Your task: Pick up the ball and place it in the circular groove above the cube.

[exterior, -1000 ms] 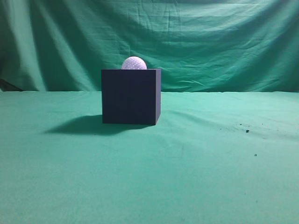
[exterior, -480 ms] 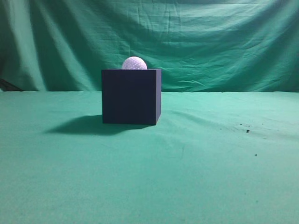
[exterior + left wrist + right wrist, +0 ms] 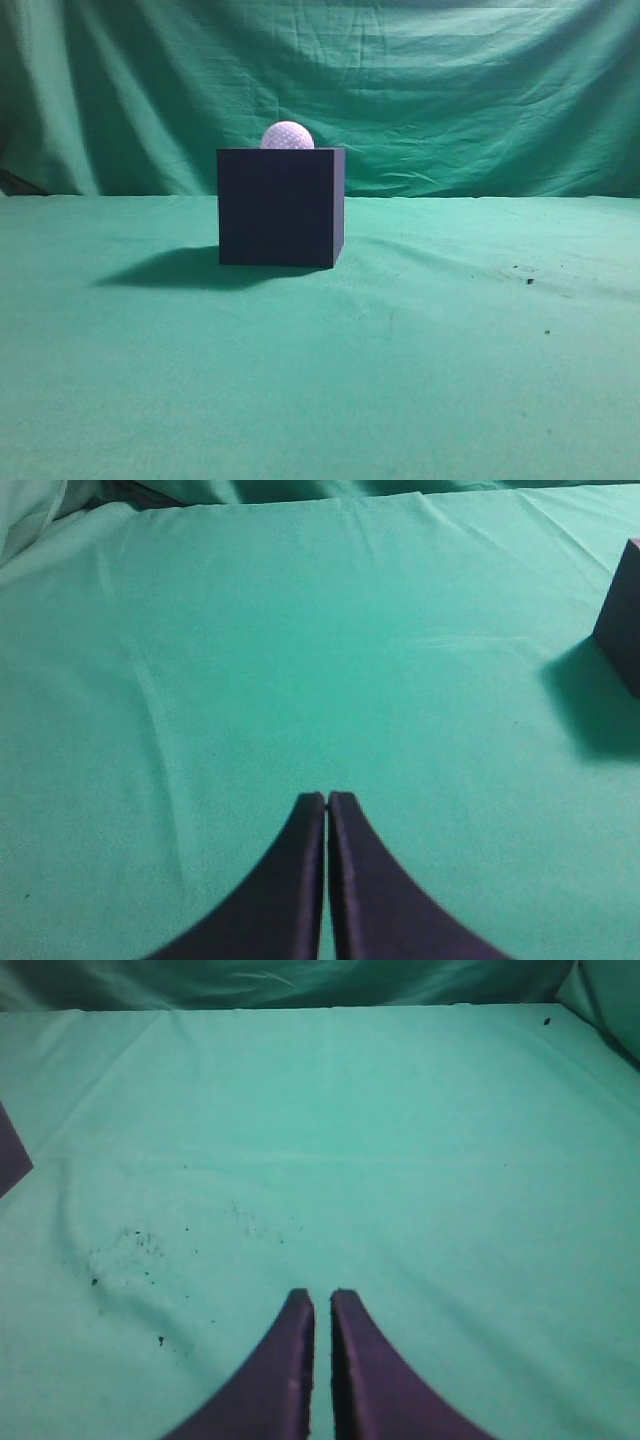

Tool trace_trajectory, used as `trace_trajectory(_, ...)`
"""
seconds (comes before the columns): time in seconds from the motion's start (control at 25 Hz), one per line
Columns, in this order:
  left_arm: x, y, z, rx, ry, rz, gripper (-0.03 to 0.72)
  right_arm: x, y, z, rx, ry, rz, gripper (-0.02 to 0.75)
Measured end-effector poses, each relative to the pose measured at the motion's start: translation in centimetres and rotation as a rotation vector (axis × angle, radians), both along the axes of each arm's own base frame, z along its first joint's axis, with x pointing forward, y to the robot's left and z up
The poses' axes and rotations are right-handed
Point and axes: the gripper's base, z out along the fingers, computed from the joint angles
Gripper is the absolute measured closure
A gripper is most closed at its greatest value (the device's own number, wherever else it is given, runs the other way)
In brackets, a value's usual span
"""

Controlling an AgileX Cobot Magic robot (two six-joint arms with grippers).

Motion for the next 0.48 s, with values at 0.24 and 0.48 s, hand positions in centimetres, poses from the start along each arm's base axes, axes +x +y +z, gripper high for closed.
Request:
trace_trajectory(0.24, 0.00, 0.00, 0.00, 0.000, 0.000, 0.000, 0.688, 0.01, 0.00, 0.02, 0.002, -0.002, 0.000, 0.738)
trace_trajectory(0.48, 0.00, 0.00, 0.00, 0.000, 0.000, 0.000, 0.688, 0.01, 0.00, 0.02, 0.002, -0.002, 0.000, 0.738)
